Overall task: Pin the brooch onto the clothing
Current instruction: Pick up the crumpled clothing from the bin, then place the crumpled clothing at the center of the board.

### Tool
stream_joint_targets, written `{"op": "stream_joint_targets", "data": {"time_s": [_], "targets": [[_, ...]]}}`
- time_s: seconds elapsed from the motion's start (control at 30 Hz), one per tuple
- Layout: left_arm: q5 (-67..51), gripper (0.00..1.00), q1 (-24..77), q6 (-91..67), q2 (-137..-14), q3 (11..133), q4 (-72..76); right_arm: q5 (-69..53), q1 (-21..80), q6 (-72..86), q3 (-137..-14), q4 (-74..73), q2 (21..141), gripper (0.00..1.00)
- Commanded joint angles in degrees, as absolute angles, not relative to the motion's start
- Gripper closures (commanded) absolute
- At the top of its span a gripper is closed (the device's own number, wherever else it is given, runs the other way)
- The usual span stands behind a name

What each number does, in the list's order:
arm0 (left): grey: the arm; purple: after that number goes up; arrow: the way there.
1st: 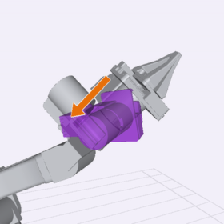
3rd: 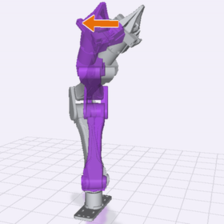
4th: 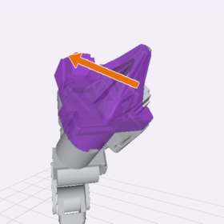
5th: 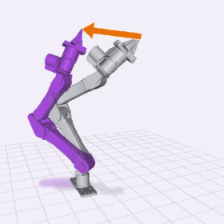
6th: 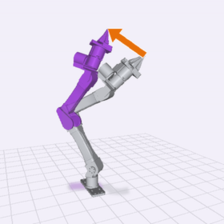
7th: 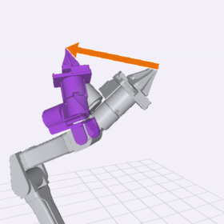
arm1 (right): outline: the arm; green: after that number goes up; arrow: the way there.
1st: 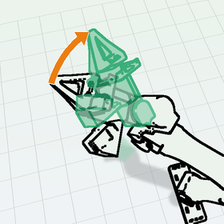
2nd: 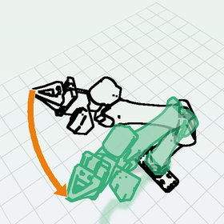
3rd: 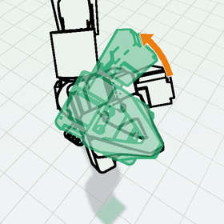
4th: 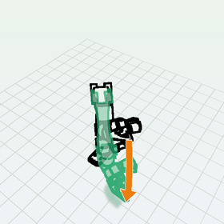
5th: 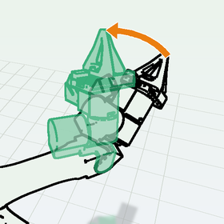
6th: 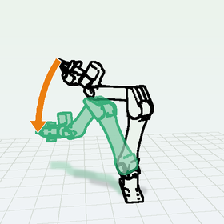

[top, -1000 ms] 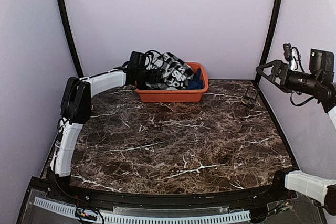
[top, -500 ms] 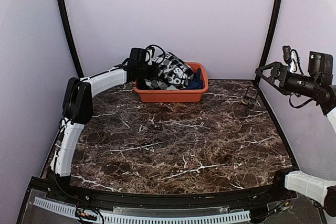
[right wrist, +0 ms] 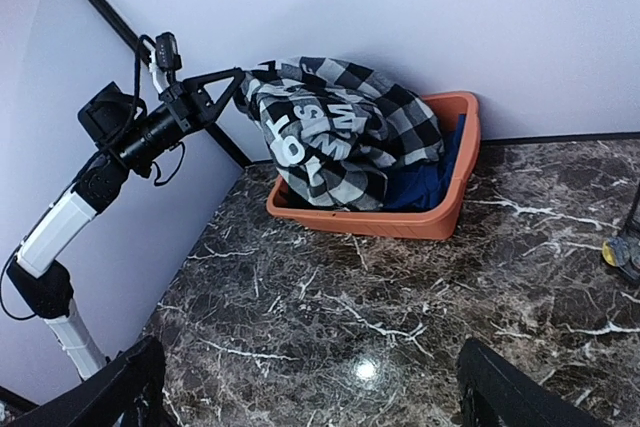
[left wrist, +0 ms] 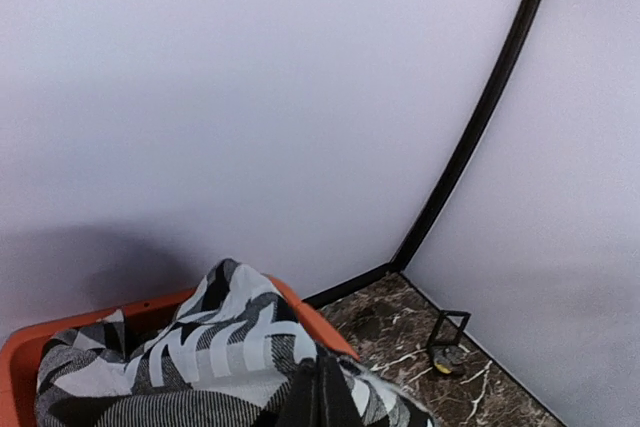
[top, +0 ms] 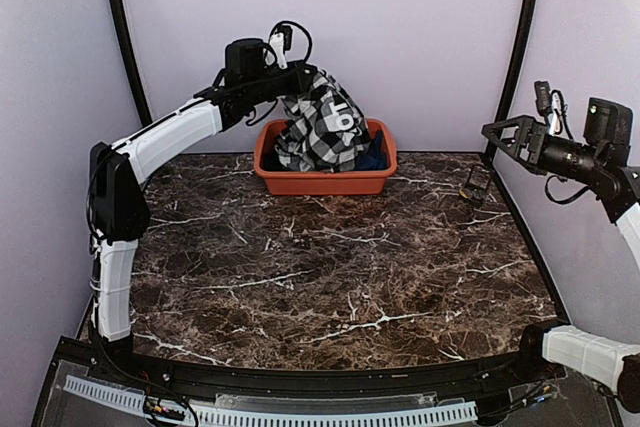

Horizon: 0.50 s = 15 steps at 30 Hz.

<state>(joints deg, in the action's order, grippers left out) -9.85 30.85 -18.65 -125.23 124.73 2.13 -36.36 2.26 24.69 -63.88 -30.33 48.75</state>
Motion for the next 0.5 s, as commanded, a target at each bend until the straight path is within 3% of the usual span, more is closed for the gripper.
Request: {"op": "stream_joint_targets", "data": {"time_s": [0.0, 0.27, 0.47], "targets": [[-13.58, 0.99, 34.22, -19.31, -118.52, 126.46, 6.54, -46.51, 2.68, 24.11, -61.29, -18.73, 48.55, 0.01], [-13.44, 0.99, 39.32, -17.00, -109.64, 121.46, 3.27, -56.39, 4.93, 20.44, -60.63, -14.02, 51.03, 0.01], [-10.52, 0.99, 44.19, -21.04, -96.90, 96.48, 10.49, -53.85, 6.79, 18.87, -57.65, -13.92, 52.83, 0.02]]}}
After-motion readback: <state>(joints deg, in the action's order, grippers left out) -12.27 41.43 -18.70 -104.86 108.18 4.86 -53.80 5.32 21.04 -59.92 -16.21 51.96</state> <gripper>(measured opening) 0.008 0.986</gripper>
